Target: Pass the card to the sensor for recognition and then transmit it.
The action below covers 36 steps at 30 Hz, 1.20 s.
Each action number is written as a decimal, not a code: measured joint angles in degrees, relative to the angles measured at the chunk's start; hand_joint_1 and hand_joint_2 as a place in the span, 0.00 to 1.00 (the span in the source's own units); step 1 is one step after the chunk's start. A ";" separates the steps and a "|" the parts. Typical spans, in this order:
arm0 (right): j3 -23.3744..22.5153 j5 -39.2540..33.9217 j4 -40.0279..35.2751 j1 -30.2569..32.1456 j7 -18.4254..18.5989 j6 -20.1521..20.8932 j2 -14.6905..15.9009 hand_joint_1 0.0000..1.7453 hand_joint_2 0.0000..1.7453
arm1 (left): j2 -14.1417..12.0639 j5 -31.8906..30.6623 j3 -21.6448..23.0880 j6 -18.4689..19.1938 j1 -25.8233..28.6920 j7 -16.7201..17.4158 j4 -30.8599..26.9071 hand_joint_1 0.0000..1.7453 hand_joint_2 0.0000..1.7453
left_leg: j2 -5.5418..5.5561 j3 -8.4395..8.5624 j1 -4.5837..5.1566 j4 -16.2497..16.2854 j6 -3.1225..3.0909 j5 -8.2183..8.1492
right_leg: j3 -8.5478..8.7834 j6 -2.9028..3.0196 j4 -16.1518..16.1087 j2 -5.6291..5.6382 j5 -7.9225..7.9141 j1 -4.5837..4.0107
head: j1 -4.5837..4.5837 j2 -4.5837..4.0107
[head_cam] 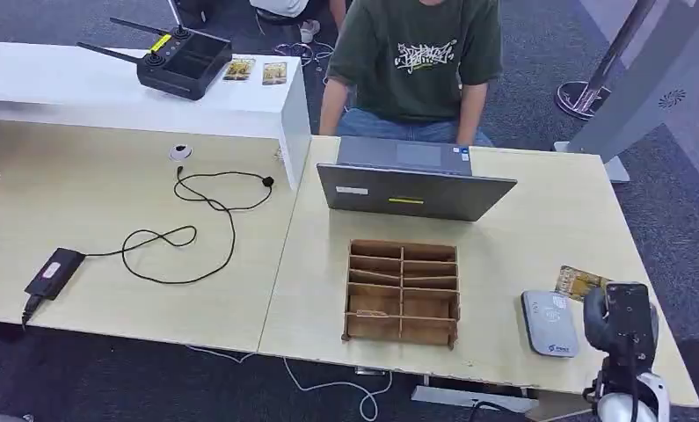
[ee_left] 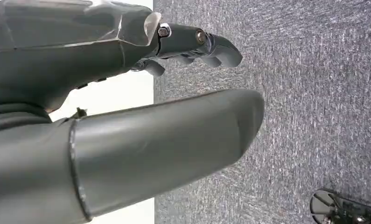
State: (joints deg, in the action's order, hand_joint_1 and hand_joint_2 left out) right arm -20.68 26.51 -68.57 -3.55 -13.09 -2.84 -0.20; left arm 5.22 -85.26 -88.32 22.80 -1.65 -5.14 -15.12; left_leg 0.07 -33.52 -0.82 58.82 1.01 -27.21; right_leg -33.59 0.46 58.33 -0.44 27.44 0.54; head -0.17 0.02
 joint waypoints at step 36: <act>8.72 40.13 -5.90 -1.94 6.84 -27.34 -2.53 0.93 1.00 | 0.46 -0.22 0.00 -0.76 -0.23 -0.35 0.00 0.00 0.00 | 0.00 0.00 0.00 0.00 0.00 0.01 | 0.00 0.00 0.02 0.01 0.00 0.00 | 0.00 -0.02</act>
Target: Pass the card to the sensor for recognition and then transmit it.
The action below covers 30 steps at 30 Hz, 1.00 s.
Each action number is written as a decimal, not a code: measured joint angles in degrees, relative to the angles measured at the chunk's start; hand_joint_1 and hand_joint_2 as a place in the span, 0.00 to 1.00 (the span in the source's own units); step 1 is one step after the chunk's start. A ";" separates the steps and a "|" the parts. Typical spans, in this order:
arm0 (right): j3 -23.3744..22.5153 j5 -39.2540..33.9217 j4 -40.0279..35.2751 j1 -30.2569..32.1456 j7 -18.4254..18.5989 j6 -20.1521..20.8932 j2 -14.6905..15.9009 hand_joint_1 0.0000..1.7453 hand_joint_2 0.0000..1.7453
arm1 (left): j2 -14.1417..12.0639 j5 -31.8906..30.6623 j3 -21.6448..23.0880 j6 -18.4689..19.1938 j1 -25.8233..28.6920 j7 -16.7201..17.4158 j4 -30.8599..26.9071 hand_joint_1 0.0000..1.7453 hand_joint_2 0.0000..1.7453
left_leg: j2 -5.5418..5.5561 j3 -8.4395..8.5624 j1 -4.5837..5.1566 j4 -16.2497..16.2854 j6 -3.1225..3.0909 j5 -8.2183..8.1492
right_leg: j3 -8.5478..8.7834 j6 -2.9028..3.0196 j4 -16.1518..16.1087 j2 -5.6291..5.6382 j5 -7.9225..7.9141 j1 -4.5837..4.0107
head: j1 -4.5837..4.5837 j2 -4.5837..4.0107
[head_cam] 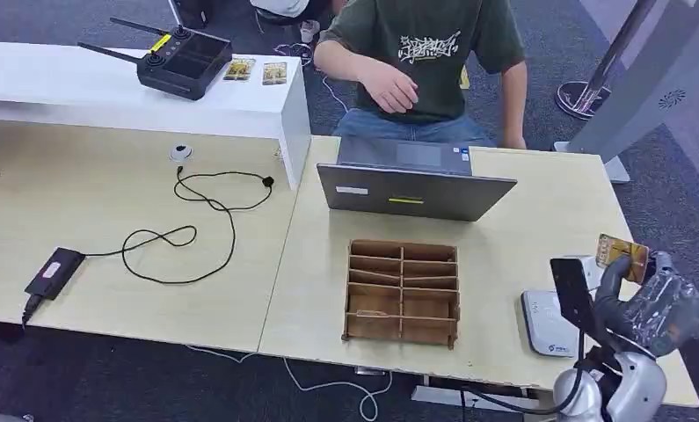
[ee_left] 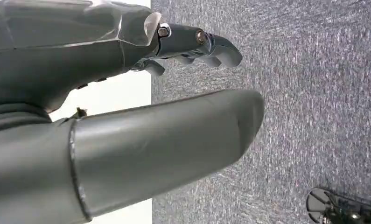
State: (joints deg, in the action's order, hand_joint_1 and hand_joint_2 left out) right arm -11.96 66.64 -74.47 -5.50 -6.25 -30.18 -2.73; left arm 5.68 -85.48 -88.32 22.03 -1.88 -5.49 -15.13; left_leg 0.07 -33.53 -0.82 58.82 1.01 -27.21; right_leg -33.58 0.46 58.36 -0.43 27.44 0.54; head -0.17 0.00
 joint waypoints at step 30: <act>12.27 -6.69 18.24 -22.71 -3.37 0.50 -3.06 0.97 1.00 | -1.44 -1.05 0.46 -0.02 -0.72 0.22 0.68 0.00 0.00 | -0.02 0.03 -0.01 0.00 0.04 0.07 | 0.00 0.03 0.06 0.04 -0.05 -0.01 | -0.02 0.02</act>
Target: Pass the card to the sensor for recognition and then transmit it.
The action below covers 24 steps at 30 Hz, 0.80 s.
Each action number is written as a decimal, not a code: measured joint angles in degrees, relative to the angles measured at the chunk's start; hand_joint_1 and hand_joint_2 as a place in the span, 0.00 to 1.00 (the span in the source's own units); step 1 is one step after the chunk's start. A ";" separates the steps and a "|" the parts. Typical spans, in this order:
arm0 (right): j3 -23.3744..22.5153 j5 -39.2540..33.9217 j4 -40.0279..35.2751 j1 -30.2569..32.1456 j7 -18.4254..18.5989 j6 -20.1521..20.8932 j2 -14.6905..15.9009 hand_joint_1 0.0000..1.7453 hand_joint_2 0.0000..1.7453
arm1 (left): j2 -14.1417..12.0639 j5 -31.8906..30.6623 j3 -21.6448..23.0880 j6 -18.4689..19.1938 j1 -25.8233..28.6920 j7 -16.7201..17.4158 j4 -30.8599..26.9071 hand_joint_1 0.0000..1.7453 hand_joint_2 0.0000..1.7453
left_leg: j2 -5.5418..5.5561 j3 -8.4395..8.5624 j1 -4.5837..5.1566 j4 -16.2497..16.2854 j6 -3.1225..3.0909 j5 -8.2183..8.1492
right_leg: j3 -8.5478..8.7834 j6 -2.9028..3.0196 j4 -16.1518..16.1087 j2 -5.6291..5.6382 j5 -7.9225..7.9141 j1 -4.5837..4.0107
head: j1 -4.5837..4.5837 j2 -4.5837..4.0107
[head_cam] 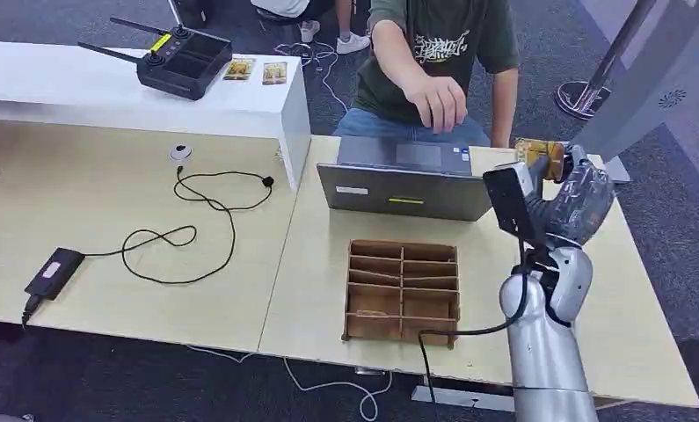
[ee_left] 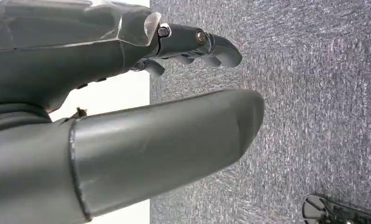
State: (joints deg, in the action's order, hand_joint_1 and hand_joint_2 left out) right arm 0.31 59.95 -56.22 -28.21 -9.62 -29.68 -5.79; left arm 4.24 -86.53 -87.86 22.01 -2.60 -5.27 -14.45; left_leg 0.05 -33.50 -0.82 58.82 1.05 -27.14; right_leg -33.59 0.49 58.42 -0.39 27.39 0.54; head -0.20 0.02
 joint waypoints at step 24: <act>4.61 -1.16 18.58 -12.13 0.72 -1.88 -3.13 0.98 1.00 | 0.13 0.02 0.92 -0.24 -0.30 0.39 0.17 0.00 0.00 | 0.03 -0.01 0.00 0.00 0.00 0.00 | 0.00 0.00 -0.01 -0.02 0.00 0.00 | 0.02 0.00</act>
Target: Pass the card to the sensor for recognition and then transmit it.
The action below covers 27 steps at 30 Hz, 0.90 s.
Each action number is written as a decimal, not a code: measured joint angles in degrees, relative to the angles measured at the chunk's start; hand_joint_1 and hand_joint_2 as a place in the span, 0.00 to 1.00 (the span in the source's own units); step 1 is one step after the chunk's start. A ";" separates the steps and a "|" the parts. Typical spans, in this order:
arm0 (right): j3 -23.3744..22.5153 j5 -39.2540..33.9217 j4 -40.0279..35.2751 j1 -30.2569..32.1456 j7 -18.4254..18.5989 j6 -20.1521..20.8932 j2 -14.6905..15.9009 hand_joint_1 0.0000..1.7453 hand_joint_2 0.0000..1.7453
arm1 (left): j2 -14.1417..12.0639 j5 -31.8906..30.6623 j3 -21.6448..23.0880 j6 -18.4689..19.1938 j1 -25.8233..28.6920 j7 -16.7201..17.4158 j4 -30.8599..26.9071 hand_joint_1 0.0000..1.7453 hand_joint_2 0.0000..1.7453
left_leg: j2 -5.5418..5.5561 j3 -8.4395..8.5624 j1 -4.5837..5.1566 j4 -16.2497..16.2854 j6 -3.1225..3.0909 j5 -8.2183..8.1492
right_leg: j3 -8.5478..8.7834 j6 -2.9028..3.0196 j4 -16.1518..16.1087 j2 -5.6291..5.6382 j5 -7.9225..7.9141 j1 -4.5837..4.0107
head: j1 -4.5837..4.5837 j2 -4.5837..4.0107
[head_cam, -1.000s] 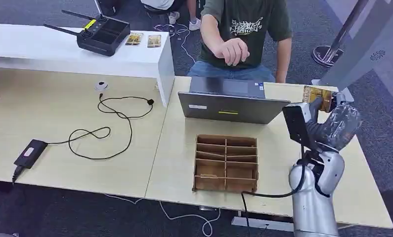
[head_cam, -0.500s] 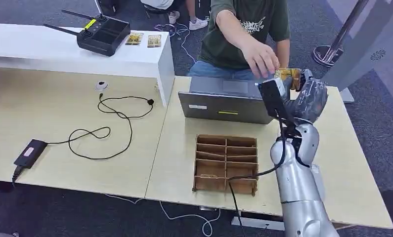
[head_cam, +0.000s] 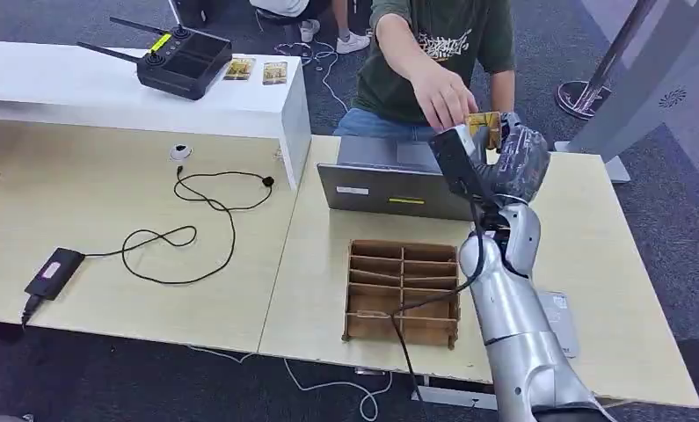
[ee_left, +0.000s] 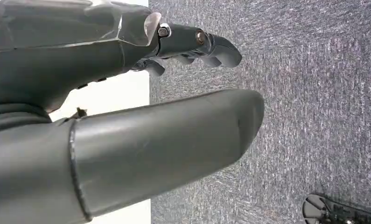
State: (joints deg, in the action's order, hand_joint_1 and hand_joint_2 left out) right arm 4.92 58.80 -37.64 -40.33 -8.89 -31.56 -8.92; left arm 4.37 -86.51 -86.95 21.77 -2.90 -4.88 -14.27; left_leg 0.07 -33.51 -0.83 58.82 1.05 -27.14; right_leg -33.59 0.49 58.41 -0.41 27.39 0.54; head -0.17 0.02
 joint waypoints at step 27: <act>0.92 -1.75 4.57 -1.54 -0.66 -2.12 -0.22 0.00 1.00 | 0.07 0.13 0.00 0.00 0.05 0.07 0.00 0.00 0.00 | -0.01 0.01 0.00 0.00 0.00 0.00 | -0.01 0.00 0.00 0.01 0.00 0.00 | 0.00 -0.02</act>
State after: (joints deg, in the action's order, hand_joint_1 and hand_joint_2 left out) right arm 5.84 57.05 -33.07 -41.87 -9.55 -33.68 -9.14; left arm 4.44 -86.38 -86.95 21.77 -2.85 -4.81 -14.27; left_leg 0.06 -33.50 -0.82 58.82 1.05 -27.14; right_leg -33.60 0.49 58.41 -0.40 27.39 0.54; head -0.17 0.00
